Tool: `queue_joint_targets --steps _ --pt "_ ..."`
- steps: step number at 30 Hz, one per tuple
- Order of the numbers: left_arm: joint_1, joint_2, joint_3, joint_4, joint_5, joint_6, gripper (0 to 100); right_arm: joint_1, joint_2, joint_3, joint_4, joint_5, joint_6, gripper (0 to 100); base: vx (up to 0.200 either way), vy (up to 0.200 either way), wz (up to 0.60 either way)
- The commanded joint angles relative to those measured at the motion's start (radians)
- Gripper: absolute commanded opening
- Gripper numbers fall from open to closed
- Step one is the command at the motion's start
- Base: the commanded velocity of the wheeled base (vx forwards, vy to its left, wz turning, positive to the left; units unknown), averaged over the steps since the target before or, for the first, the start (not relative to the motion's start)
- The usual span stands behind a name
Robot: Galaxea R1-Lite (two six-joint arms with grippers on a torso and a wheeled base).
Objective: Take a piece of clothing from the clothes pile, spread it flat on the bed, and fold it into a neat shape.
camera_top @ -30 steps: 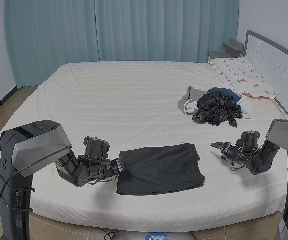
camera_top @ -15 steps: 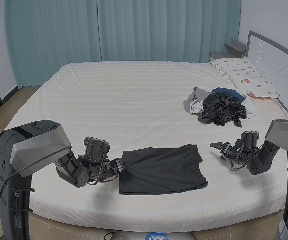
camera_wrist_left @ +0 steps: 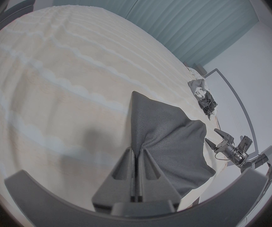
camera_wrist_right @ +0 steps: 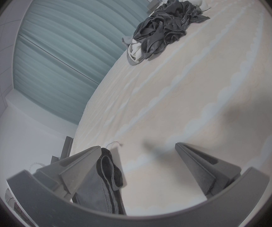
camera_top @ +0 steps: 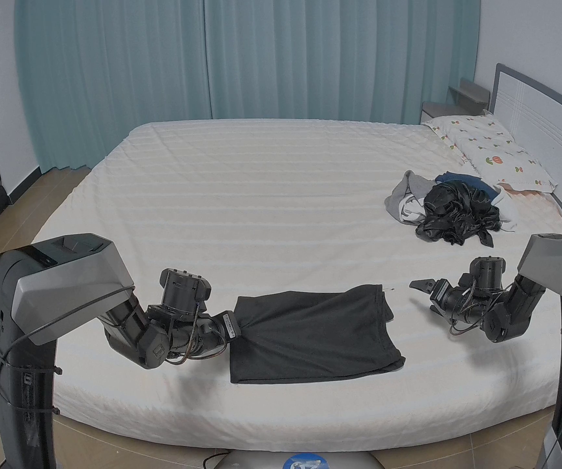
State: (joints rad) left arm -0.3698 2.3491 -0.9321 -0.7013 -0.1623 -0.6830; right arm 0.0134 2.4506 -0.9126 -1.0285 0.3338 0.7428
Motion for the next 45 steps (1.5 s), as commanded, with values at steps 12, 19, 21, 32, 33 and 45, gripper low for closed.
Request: queue_joint_targets --steps 12,19,21,32,33,45 --pt "0.006 -0.021 0.030 -0.001 0.000 0.000 0 0.002 -0.002 0.001 -0.001 0.001 0.000 100 0.000 0.200 0.00" --pt "0.006 -0.022 0.039 0.000 0.000 -0.001 0 0.000 -0.002 0.001 -0.001 0.001 0.000 100 0.000 0.200 0.00" --pt "0.006 -0.022 0.041 0.000 0.000 -0.001 0 0.000 -0.002 0.001 -0.001 0.001 0.000 100 0.000 0.200 0.00" --pt "-0.003 -0.022 0.056 -0.001 0.000 -0.001 0 0.002 -0.002 0.000 -0.001 0.001 0.000 100 0.000 0.145 0.00" --pt "-0.006 -0.022 0.061 -0.003 0.000 -0.001 0 0.002 -0.002 0.000 -0.001 0.001 0.000 100 0.000 0.000 0.00" --pt "-0.008 -0.022 0.076 -0.041 -0.002 -0.010 0 0.000 -0.002 0.001 -0.001 -0.001 -0.002 100 0.000 0.000 0.00"
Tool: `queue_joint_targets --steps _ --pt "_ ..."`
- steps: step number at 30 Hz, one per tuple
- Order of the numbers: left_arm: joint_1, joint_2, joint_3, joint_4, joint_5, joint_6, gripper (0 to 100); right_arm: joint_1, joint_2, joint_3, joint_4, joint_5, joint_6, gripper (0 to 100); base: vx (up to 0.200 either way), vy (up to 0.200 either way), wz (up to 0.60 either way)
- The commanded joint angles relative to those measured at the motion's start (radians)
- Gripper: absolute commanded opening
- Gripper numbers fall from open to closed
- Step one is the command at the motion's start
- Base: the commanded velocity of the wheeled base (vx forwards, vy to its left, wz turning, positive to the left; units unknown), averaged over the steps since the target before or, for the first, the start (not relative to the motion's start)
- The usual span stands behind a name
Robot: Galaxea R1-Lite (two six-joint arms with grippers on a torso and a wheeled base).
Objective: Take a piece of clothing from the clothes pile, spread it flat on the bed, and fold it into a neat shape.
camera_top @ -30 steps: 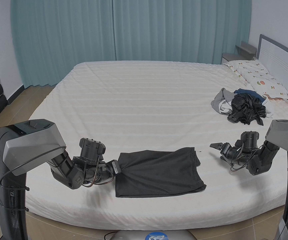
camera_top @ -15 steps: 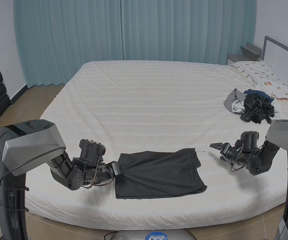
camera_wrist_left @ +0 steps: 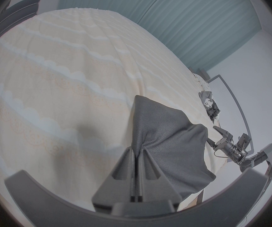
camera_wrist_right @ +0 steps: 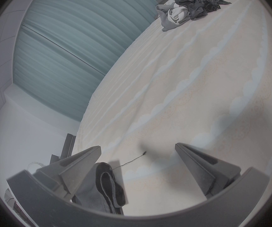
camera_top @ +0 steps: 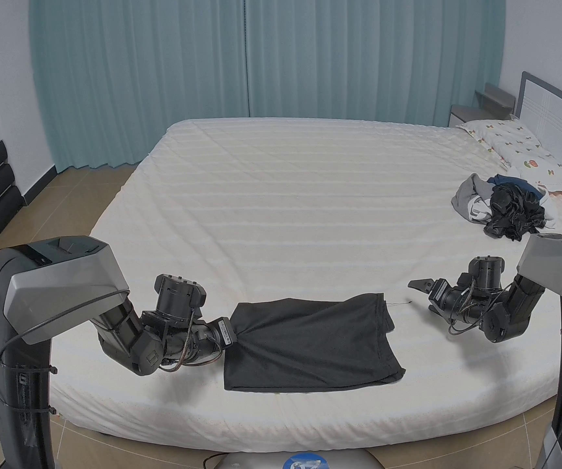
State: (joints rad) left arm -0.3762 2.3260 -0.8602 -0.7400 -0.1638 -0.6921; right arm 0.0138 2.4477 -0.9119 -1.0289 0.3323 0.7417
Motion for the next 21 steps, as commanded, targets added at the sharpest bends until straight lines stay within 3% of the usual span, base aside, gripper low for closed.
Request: queue_joint_targets --steps 1,7,8,21 --pt "-0.006 0.001 0.004 -0.004 0.000 -0.003 0 0.002 0.001 0.001 0.000 0.001 -0.001 100 0.000 0.000 0.00" --pt "-0.013 0.003 0.015 -0.006 0.000 -0.001 0 0.002 0.001 0.001 0.000 0.001 0.001 100 0.000 0.000 0.00" --pt "-0.017 0.001 0.020 -0.006 0.000 0.000 100 0.002 0.001 0.002 0.000 0.001 0.001 100 0.000 0.000 0.00" --pt "0.000 -0.102 0.063 -0.001 -0.002 -0.004 100 -0.014 -0.091 0.013 0.000 0.001 0.001 100 0.000 0.000 0.00"
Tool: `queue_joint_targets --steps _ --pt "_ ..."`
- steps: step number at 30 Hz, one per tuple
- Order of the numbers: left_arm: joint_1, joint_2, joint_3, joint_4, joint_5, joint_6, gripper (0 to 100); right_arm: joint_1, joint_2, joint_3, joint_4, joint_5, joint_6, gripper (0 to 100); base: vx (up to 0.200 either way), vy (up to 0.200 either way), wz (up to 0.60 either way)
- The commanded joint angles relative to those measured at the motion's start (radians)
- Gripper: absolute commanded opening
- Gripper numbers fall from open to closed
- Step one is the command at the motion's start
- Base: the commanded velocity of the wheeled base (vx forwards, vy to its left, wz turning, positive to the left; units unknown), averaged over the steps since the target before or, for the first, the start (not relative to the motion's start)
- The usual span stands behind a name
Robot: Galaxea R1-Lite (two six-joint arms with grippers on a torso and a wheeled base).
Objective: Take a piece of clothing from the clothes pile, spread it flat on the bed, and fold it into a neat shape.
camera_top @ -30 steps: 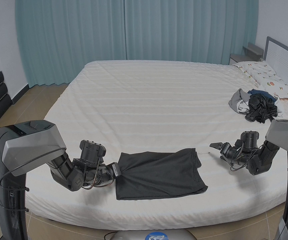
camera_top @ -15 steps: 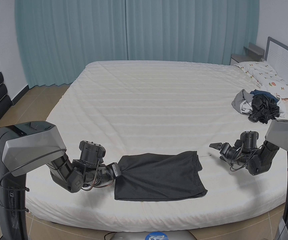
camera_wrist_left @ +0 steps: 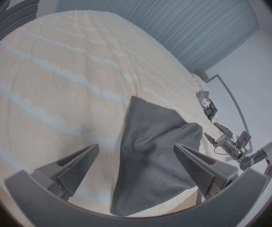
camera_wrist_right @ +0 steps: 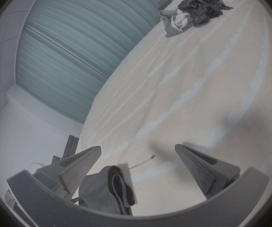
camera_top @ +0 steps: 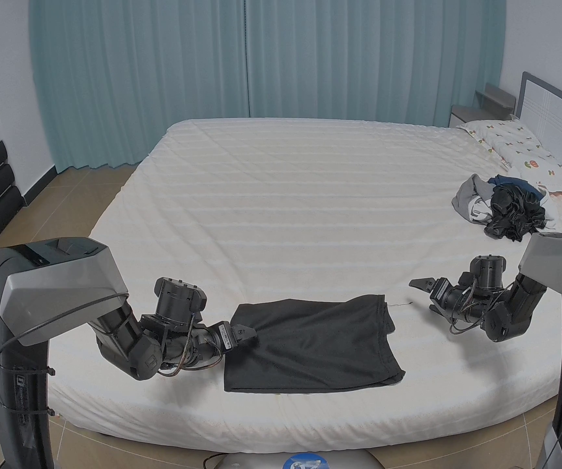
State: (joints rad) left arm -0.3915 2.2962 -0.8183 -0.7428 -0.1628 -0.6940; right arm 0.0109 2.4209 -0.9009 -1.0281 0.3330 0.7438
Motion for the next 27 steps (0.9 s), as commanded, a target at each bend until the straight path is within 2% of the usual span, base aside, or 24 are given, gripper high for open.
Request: queue_joint_targets --steps 1,6,11,16,19,22,25,27 --pt "0.025 -0.093 0.022 0.005 -0.003 -0.002 100 -0.011 -0.078 -0.003 0.000 -0.002 -0.001 100 0.000 0.000 0.00" --pt "0.046 -0.164 0.038 0.010 -0.004 0.004 100 -0.014 -0.135 -0.009 0.014 -0.002 -0.006 100 0.000 0.000 0.00" --pt "0.085 -0.284 0.140 0.002 -0.003 -0.001 100 -0.012 -0.203 0.014 0.022 -0.002 -0.014 100 0.000 0.000 0.00" --pt "0.125 -0.454 0.284 -0.004 0.006 0.008 100 -0.017 -0.381 0.180 0.040 -0.002 -0.037 100 0.000 0.000 0.00" --pt "0.148 -0.667 0.383 -0.007 0.031 0.007 100 -0.057 -0.580 0.355 0.042 0.000 -0.127 100 0.000 0.000 0.00" --pt "0.149 -0.796 0.426 0.000 0.042 0.008 100 -0.074 -0.698 0.448 0.042 0.000 -0.166 100 0.000 0.000 0.00" --pt "0.146 -1.001 0.492 0.005 0.108 0.014 100 -0.083 -0.914 0.577 0.049 0.000 -0.213 100 0.000 0.000 0.00" --pt "0.146 -1.051 0.504 0.010 0.132 0.022 100 -0.083 -0.974 0.603 0.054 0.000 -0.225 100 0.000 0.000 0.00"
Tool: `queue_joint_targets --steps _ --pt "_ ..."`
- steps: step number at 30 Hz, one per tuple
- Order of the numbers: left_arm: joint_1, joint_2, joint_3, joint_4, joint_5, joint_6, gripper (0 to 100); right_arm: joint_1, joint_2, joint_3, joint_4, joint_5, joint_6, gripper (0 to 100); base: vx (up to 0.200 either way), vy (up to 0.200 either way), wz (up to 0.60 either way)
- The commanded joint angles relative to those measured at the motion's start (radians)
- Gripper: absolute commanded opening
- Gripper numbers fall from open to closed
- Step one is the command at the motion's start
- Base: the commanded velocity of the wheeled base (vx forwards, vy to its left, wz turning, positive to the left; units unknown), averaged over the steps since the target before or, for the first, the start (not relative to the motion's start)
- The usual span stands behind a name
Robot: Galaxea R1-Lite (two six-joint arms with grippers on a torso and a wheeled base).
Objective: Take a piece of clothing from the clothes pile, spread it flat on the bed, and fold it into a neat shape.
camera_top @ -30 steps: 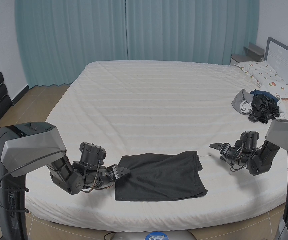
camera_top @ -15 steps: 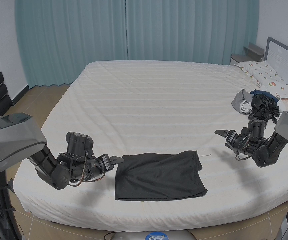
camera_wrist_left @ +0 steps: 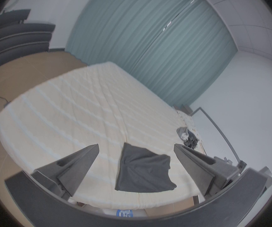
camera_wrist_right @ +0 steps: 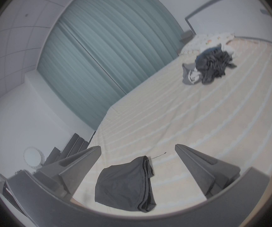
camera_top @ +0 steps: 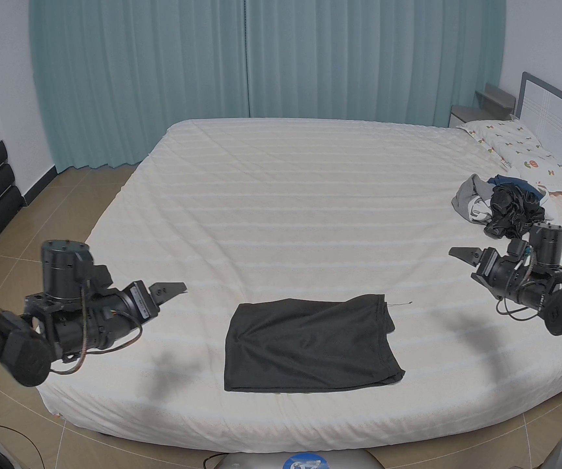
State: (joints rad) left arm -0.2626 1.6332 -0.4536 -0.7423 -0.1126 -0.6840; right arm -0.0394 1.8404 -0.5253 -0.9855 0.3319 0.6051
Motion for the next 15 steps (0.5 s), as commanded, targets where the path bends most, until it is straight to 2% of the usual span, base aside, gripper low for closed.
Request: queue_joint_targets --steps 1,5,8,10,12,13,15 --pt "0.019 -0.474 0.158 0.034 0.126 0.035 100 -0.033 -0.504 0.277 0.033 0.001 -0.123 100 0.000 0.000 0.00" --pt "0.019 -0.608 0.193 0.135 0.183 0.061 100 -0.033 -0.684 0.344 0.136 0.002 -0.212 100 0.000 0.000 0.00" --pt "0.019 -0.674 0.207 0.173 0.202 0.063 100 -0.031 -0.784 0.366 0.205 0.009 -0.240 100 0.000 0.000 0.00" --pt "0.019 -0.740 0.225 0.218 0.241 0.075 100 -0.022 -0.894 0.369 0.308 0.010 -0.269 100 0.000 0.000 0.00" --pt "0.019 -0.779 0.234 0.241 0.280 0.107 100 -0.020 -0.960 0.367 0.373 0.009 -0.295 100 0.000 0.000 0.00" --pt "0.019 -0.828 0.254 0.270 0.321 0.153 100 -0.019 -1.044 0.364 0.461 0.012 -0.332 100 0.000 0.000 0.00" --pt "0.019 -0.862 0.270 0.288 0.337 0.184 100 -0.016 -1.095 0.366 0.515 0.015 -0.357 100 0.000 0.000 0.00"
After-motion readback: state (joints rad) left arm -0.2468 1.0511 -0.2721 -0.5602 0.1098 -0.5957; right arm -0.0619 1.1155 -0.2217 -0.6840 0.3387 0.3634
